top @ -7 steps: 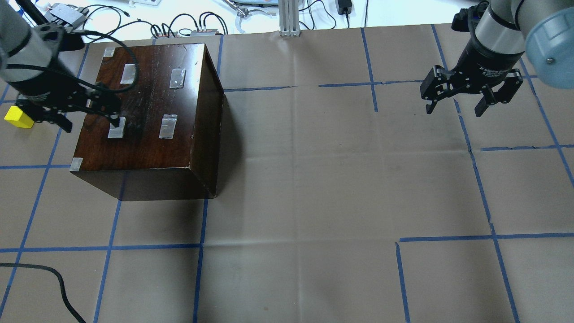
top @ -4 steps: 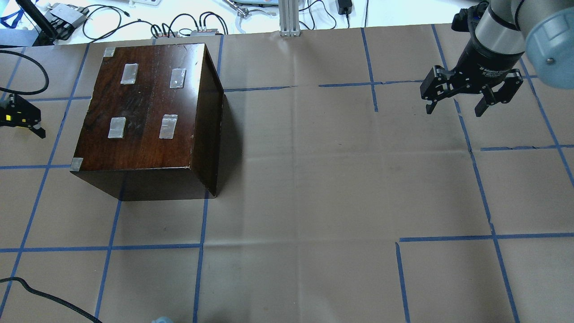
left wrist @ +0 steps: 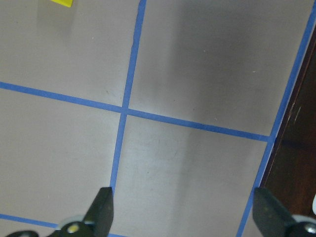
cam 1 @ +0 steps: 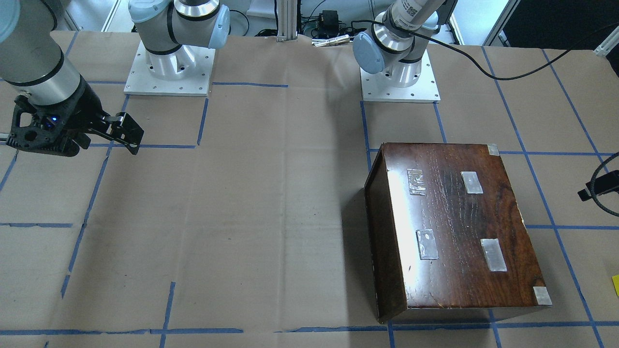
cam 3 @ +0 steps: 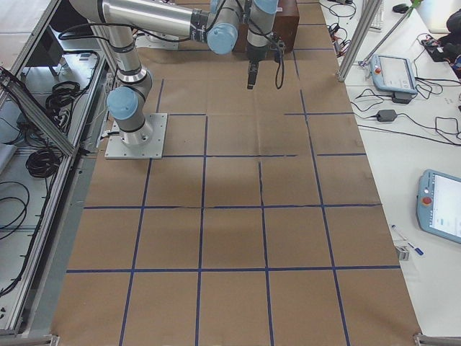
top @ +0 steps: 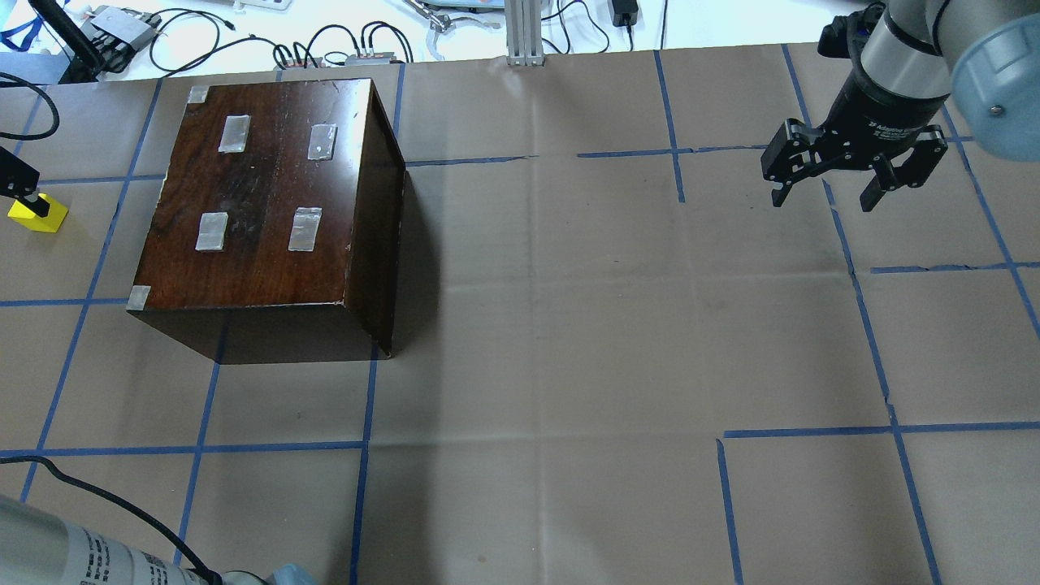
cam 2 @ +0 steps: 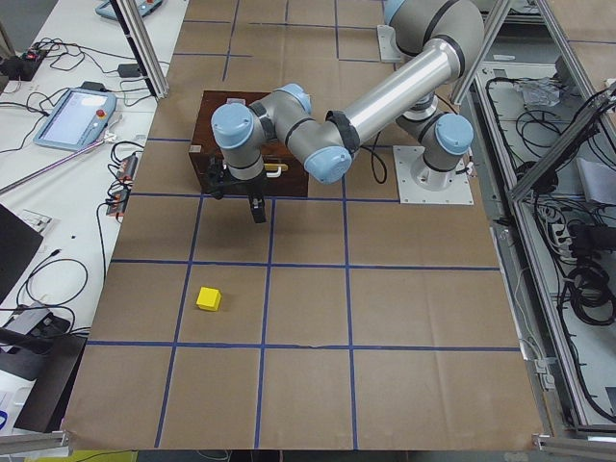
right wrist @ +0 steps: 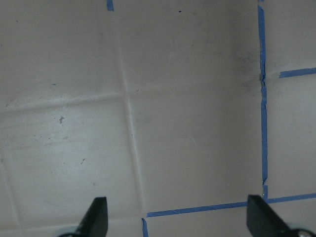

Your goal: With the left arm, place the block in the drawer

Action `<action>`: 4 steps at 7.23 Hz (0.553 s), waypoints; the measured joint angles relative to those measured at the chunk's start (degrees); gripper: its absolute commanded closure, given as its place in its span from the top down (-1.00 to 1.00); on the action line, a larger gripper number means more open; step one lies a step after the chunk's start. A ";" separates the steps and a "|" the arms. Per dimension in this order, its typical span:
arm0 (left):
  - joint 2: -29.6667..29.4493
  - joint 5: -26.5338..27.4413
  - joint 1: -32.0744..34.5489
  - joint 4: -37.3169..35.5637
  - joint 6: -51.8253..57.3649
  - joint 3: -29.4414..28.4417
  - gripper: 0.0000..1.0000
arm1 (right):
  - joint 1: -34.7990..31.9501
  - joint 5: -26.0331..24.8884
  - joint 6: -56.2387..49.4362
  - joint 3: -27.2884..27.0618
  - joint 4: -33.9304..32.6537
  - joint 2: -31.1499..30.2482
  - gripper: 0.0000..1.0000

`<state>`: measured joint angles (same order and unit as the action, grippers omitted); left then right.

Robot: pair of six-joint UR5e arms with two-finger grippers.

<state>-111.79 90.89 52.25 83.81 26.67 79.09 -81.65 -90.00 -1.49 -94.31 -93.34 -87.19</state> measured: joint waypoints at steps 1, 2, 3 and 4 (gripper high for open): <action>-1.07 -1.58 0.02 0.04 0.13 -0.29 0.99 | 0.00 0.00 0.02 0.00 0.00 0.00 1.00; -2.15 -4.88 0.11 0.26 0.33 -0.44 0.99 | 0.00 0.00 0.03 0.00 0.00 0.00 1.00; -2.90 -8.09 0.28 0.63 0.43 -0.41 0.99 | 0.00 0.00 0.02 0.01 0.00 0.00 1.00; -3.29 -11.22 0.51 0.86 0.34 -0.35 0.99 | 0.00 0.00 0.02 0.05 0.00 0.00 1.00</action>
<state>-115.08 79.67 52.76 84.67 27.02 78.74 -81.65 -90.00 -1.47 -94.26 -93.34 -87.19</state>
